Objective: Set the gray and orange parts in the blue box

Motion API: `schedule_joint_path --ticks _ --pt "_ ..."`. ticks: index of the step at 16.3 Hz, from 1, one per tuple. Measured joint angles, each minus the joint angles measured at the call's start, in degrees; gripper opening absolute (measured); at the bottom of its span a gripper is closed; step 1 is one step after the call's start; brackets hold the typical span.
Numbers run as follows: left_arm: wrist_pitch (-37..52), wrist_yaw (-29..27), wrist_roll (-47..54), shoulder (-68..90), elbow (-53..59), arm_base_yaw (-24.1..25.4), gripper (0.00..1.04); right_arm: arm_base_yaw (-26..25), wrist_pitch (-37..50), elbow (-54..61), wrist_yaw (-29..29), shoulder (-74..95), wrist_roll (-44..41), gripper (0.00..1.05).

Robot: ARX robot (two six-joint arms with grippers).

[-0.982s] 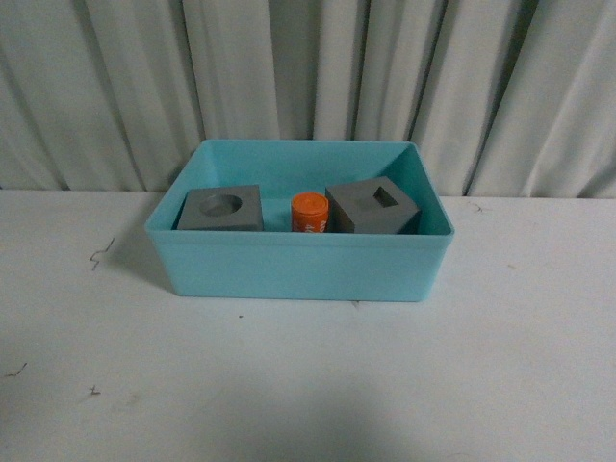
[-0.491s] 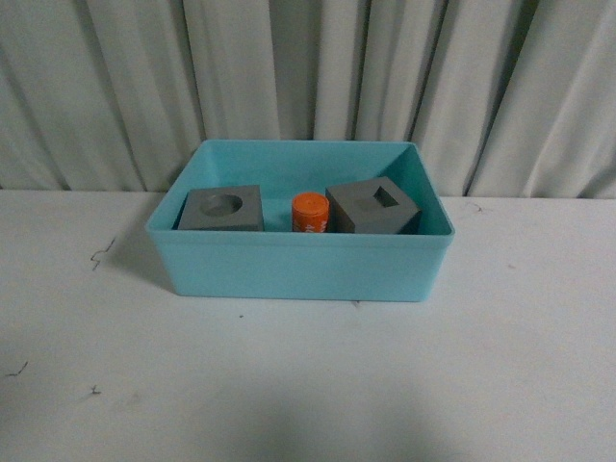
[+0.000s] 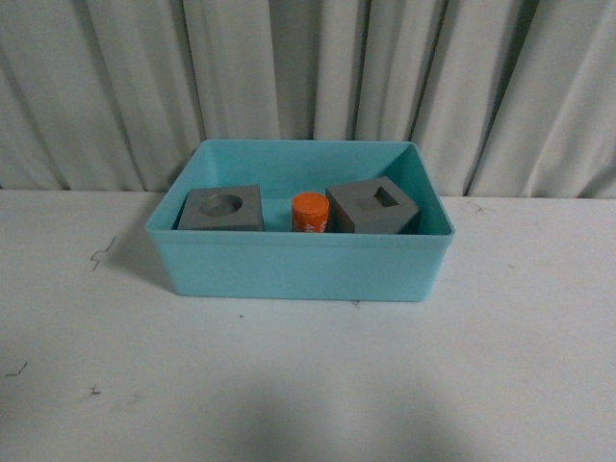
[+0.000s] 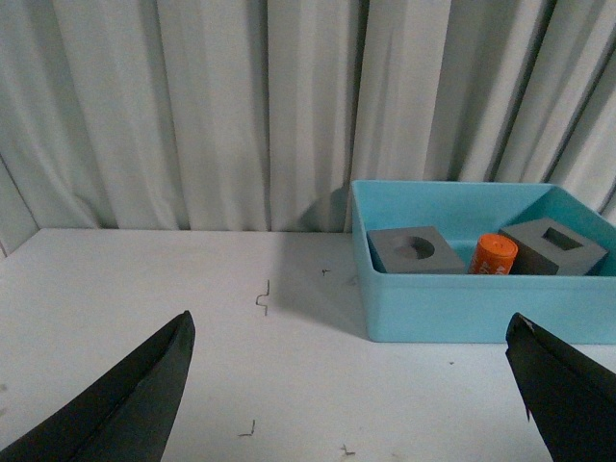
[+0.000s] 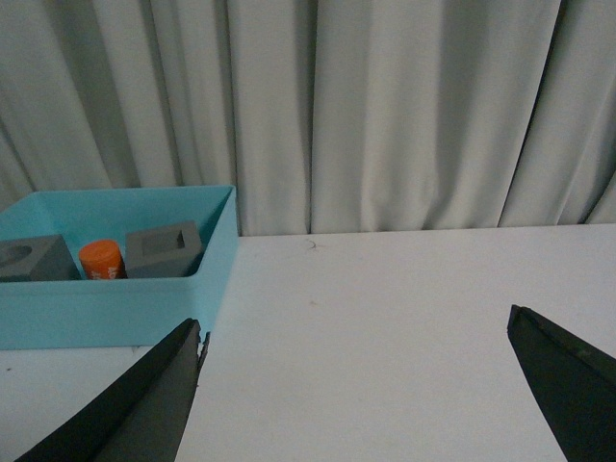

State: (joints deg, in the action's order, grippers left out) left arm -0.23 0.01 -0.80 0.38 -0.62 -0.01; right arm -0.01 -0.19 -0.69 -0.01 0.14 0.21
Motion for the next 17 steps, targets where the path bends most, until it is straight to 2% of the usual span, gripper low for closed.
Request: schedule_joint_path --ticks 17 --pt "0.0 0.0 0.0 0.0 0.0 0.0 0.98 0.0 0.0 0.0 0.0 0.0 0.0 0.98"
